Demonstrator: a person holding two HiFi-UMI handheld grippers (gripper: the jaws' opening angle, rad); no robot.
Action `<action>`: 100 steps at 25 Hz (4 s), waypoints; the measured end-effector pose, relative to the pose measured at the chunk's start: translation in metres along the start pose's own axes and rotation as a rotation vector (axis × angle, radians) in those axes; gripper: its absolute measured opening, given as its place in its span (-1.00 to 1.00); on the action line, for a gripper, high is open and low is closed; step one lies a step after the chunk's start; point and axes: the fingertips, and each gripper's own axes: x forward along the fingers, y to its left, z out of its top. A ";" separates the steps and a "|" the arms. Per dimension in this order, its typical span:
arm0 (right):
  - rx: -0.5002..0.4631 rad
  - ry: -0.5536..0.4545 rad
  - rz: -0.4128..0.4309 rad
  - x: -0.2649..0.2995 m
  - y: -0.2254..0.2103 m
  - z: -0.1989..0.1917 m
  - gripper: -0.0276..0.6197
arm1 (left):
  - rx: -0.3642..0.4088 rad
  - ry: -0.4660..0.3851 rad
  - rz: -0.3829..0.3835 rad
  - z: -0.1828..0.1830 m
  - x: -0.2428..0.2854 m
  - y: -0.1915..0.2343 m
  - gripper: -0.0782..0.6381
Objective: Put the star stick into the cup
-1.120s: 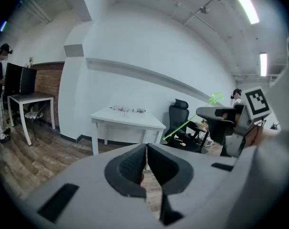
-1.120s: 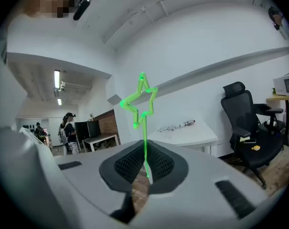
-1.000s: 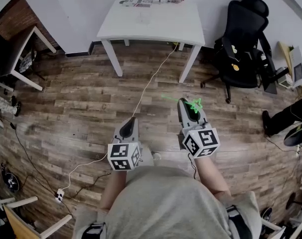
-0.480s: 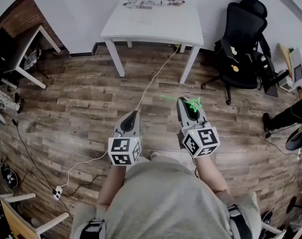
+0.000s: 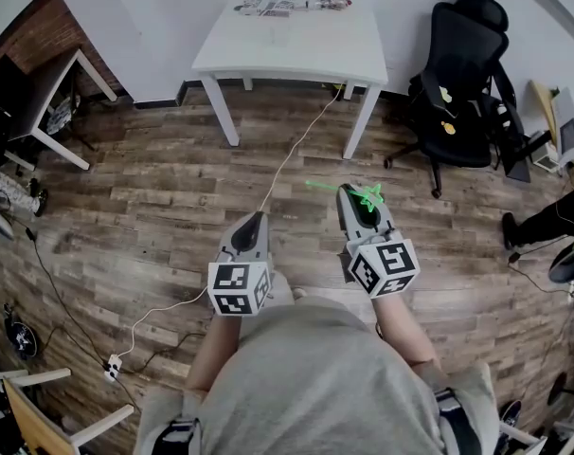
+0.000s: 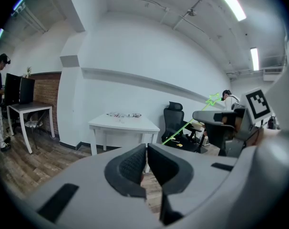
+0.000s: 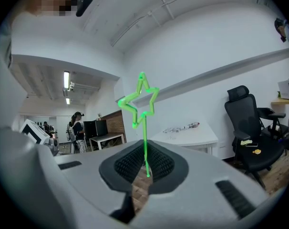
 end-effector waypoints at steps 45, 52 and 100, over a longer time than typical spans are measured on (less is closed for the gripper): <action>0.009 0.027 -0.046 0.321 -0.103 0.038 -0.87 | -0.043 0.002 -0.055 0.114 0.271 0.173 -0.74; 0.004 0.024 -0.058 0.373 -0.113 0.042 -0.87 | -0.034 -0.004 -0.066 0.133 0.314 0.207 -0.74; -0.022 0.036 -0.032 0.627 -0.257 0.056 -0.87 | -0.076 0.083 -0.014 0.158 0.539 0.301 -0.74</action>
